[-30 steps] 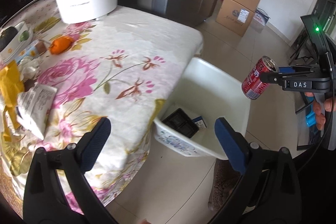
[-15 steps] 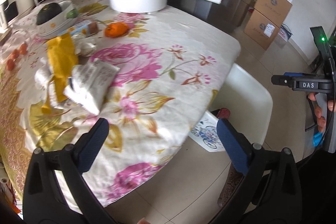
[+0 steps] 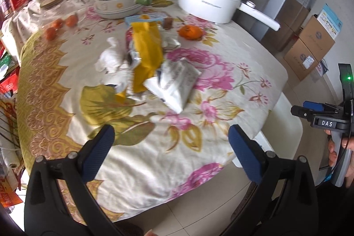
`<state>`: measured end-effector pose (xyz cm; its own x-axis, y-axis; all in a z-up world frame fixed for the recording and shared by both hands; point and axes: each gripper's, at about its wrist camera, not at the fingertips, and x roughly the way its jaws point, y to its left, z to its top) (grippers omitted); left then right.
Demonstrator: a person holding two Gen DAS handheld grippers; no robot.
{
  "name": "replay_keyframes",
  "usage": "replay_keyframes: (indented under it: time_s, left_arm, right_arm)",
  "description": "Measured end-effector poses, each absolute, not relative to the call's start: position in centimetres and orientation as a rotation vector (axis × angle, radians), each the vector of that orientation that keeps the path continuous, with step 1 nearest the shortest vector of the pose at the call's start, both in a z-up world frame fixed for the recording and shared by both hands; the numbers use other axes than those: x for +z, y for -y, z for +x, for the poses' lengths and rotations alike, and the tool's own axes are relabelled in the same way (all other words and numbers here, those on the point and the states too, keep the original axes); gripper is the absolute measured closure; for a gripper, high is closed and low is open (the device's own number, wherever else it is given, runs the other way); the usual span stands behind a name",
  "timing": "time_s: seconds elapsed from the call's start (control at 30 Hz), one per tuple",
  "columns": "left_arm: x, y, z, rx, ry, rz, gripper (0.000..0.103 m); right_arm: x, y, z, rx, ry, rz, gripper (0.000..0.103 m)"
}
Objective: Collect trash
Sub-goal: 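Open the right tool to drop the red can into the white bin, then grasp the white paper packet with the right tool while the left tool reaches the yellow snack bag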
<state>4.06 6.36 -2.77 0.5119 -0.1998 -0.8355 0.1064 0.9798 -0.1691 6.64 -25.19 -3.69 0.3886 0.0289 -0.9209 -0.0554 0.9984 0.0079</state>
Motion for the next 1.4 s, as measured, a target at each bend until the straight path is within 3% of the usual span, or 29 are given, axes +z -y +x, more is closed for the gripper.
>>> replay_keyframes:
  time_s: [0.67, 1.1, 1.17, 1.23, 1.4]
  left_arm:
    - [-3.3, -16.6, 4.4, 0.021, -1.052, -0.185, 0.001]
    - [-3.5, -18.2, 4.1, 0.032, -1.053, -0.245, 0.001]
    - [-3.5, -18.2, 4.1, 0.030, -1.055, -0.249, 0.001]
    - [-3.6, -18.0, 4.1, 0.026, -1.058, -0.253, 0.001]
    - [-4.0, -17.7, 4.4, 0.015, -1.069, -0.258, 0.001]
  right_arm:
    - [-7.6, 7.2, 15.5, 0.167, -1.300, 0.117, 0.023]
    - [-11.2, 3.5, 18.6, 0.089, -1.333, 0.195, 0.023]
    - [-11.4, 3.9, 18.4, 0.085, -1.325, 0.189, 0.027]
    - [-11.4, 3.8, 18.0, 0.094, -1.316, 0.131, 0.041]
    - [-11.4, 4.2, 16.8, 0.164, -1.305, 0.046, 0.056]
